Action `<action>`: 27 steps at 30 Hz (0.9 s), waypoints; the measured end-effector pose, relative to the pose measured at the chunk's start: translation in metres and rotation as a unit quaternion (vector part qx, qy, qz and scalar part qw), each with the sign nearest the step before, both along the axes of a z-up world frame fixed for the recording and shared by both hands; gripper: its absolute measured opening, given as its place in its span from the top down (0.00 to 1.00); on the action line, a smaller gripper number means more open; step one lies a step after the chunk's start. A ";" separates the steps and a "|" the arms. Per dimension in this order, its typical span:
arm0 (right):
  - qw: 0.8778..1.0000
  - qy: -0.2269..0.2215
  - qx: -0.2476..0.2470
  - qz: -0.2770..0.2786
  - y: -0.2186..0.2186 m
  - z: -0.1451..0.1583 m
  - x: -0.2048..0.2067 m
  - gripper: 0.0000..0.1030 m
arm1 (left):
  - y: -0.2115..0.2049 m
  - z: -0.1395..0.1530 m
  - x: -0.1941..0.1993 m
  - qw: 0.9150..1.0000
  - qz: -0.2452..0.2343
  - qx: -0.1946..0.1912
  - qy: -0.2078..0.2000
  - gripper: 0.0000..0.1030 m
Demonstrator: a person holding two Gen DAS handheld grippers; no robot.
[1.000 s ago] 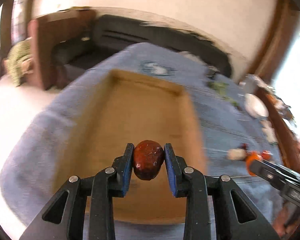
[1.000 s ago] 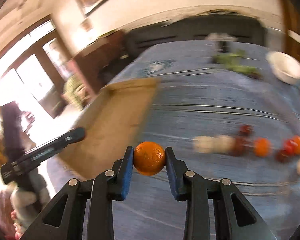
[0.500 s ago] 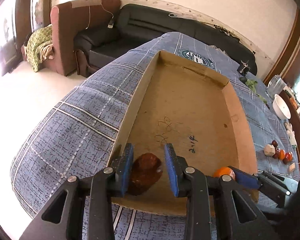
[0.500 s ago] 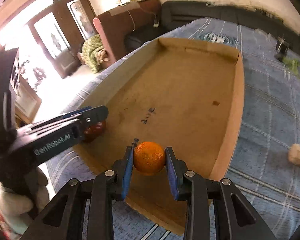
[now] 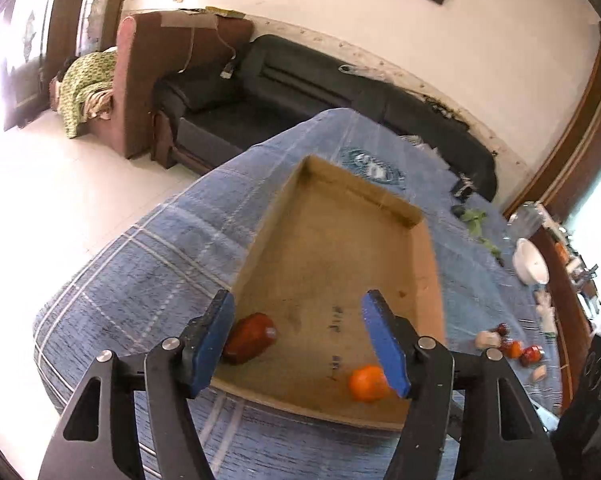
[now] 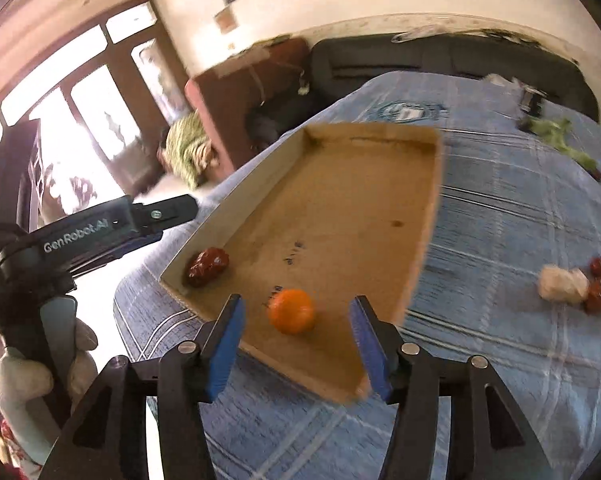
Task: Organize fruits
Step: 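Carry date and mandarin into the cardboard tray and open both tools, then grasp a white root chunk with the left tool while the right tool grasps another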
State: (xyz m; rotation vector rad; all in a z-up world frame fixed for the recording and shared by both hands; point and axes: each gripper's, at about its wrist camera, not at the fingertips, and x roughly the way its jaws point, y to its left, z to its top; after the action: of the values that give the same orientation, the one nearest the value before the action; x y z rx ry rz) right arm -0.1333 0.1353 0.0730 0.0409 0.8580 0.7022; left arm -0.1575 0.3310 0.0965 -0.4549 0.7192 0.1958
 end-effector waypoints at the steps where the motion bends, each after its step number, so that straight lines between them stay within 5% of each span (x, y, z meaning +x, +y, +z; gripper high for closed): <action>1: 1.000 -0.003 0.002 -0.010 -0.010 0.002 -0.002 0.40 | -0.007 0.005 0.001 1.000 -0.008 -0.001 -0.005 0.35; 5: 0.997 -0.028 0.001 -0.075 -0.071 0.006 -0.009 0.28 | -0.052 0.016 0.013 0.998 -0.060 0.007 -0.012 0.28; 8: 0.989 -0.032 0.002 -0.144 -0.134 0.004 -0.011 0.28 | -0.089 0.013 0.027 0.994 -0.112 0.007 -0.001 0.28; 16: 0.947 -0.016 -0.032 -0.318 -0.292 -0.008 -0.012 0.29 | -0.197 -0.017 0.070 0.972 -0.229 0.028 0.039 0.28; 21: 0.932 0.000 -0.036 -0.360 -0.334 -0.014 -0.002 0.29 | -0.230 -0.040 0.096 0.965 -0.249 0.046 0.062 0.28; 27: 0.931 0.023 -0.026 -0.363 -0.350 -0.022 0.032 0.29 | -0.240 -0.051 0.122 0.965 -0.246 0.059 0.070 0.28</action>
State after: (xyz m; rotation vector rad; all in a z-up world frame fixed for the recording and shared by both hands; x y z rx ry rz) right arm -0.1011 -0.2142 0.0506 0.3132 0.8282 -0.0185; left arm -0.0351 0.0915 0.0455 -0.1386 0.9327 -0.1989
